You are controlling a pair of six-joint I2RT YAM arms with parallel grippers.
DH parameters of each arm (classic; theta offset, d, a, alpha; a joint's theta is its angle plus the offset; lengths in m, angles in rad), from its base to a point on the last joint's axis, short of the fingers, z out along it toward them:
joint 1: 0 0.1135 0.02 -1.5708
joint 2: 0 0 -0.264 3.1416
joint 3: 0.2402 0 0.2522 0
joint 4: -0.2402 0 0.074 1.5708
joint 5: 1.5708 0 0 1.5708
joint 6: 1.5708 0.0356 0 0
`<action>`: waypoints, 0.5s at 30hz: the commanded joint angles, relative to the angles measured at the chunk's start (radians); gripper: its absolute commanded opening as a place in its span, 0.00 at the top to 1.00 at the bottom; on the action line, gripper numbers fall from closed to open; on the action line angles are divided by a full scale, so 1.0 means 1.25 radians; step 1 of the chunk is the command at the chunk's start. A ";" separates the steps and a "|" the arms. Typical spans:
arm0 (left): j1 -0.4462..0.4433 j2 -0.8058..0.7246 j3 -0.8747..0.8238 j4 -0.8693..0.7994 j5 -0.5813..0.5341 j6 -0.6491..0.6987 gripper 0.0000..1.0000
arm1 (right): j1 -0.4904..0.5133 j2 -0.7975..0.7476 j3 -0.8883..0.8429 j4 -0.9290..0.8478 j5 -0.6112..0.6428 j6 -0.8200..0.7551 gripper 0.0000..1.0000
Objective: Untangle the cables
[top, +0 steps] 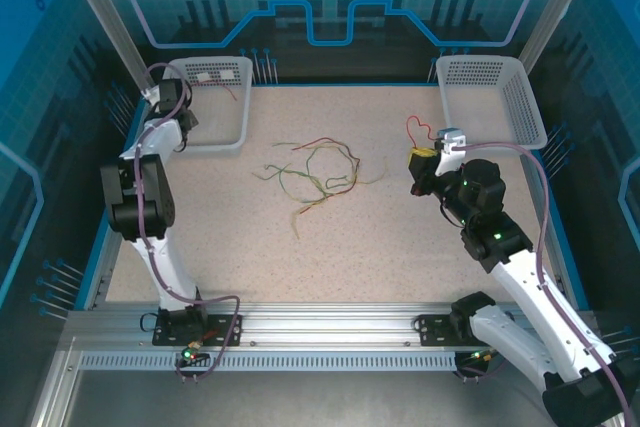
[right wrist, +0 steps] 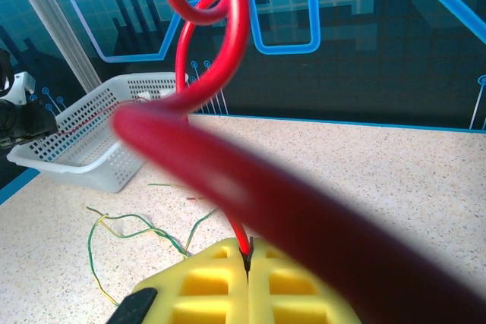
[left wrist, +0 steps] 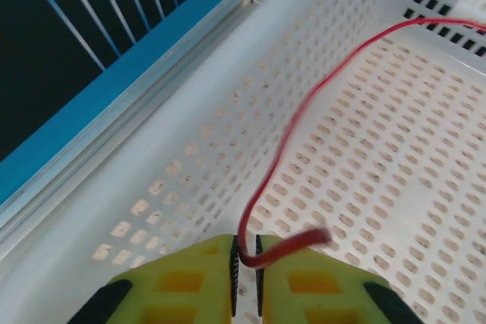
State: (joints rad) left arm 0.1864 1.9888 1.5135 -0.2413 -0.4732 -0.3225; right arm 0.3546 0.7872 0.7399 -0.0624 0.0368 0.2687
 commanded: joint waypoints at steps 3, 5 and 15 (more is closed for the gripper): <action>-0.029 -0.001 0.034 -0.022 0.048 0.025 0.43 | 0.012 -0.011 0.006 -0.002 -0.003 -0.003 1.00; -0.042 -0.027 0.019 -0.019 0.045 0.035 0.38 | 0.013 -0.010 0.008 -0.002 -0.006 -0.001 1.00; -0.074 -0.260 -0.069 0.000 0.164 0.053 0.29 | 0.044 0.023 0.018 0.034 -0.122 -0.026 1.00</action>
State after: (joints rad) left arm 0.1120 1.7893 1.4456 -0.2550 -0.3279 -0.2810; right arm 0.3801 0.8021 0.7406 -0.0574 -0.0223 0.2638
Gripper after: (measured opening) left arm 0.712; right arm 0.053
